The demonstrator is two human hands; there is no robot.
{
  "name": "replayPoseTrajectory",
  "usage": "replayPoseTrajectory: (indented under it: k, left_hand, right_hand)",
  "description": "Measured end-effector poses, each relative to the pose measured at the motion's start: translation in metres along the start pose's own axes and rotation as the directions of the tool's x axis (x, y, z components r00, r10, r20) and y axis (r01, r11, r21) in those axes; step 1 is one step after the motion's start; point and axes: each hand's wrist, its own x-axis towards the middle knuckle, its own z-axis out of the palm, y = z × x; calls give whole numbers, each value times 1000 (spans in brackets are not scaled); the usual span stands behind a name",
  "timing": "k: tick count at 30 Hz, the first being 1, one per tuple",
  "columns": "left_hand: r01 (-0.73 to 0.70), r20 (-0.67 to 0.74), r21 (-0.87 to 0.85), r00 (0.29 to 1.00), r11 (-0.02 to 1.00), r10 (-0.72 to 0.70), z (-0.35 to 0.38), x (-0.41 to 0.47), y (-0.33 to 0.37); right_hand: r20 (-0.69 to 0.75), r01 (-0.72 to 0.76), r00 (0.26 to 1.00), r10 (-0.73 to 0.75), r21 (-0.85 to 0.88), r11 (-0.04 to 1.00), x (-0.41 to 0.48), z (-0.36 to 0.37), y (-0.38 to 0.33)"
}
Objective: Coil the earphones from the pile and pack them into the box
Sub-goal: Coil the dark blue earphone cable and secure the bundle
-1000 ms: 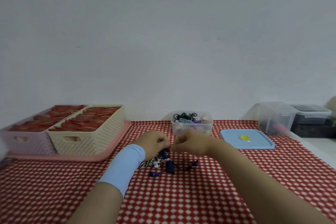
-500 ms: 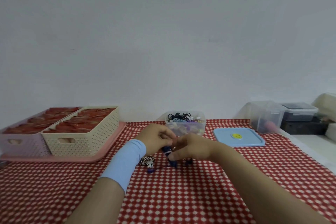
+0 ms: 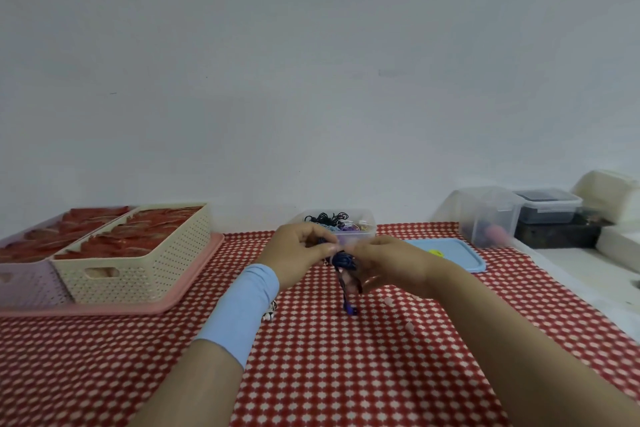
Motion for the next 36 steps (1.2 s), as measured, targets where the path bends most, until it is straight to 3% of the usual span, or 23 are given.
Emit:
replayPoseTrajectory:
  k: [6, 9, 11, 15, 18, 21, 24, 27, 33, 36]
  left_hand:
    - [53, -113, -61, 992, 997, -60, 10, 5, -1]
    - [110, -34, 224, 994, 968, -105, 12, 7, -17]
    - [138, -7, 416, 989, 899, -149, 14, 6, -26]
    - [193, -32, 635, 974, 748, -224, 16, 3, -35]
    - [128, -77, 761, 991, 637, -107, 21, 3, -33]
    - [-6, -19, 693, 999, 720, 27, 31, 5, -21]
    - [-52, 192, 565, 979, 823, -69, 41, 0, -11]
    - [-86, 330, 606, 932, 791, -152, 52, -8, -12]
    - [-68, 281, 643, 948, 763, -152, 52, -14, -14]
    - [-4, 181, 535, 977, 845, -109, 56, -19, -21]
  right_hand:
    - [9, -35, 999, 35, -20, 999, -10, -19, 0]
    - [-80, -79, 994, 71, -103, 992, -9, -24, 5]
    - [-145, -106, 986, 79, -191, 976, -8, -27, 12]
    - [-261, -115, 965, 12, -383, 916, -8, -32, 22]
    - [-280, -149, 960, 4, -499, 853, -12, -30, 26]
    - [-233, -211, 968, 89, -573, 792, -15, -26, 31]
    - [-237, -242, 965, 112, -642, 727, -16, -22, 35]
    - [-288, -237, 956, 46, -672, 701, -16, -20, 36]
    - [-359, -129, 929, -83, -527, 840, -14, -11, 37]
    - [-396, -59, 914, -88, -344, 937, -17, -5, 34]
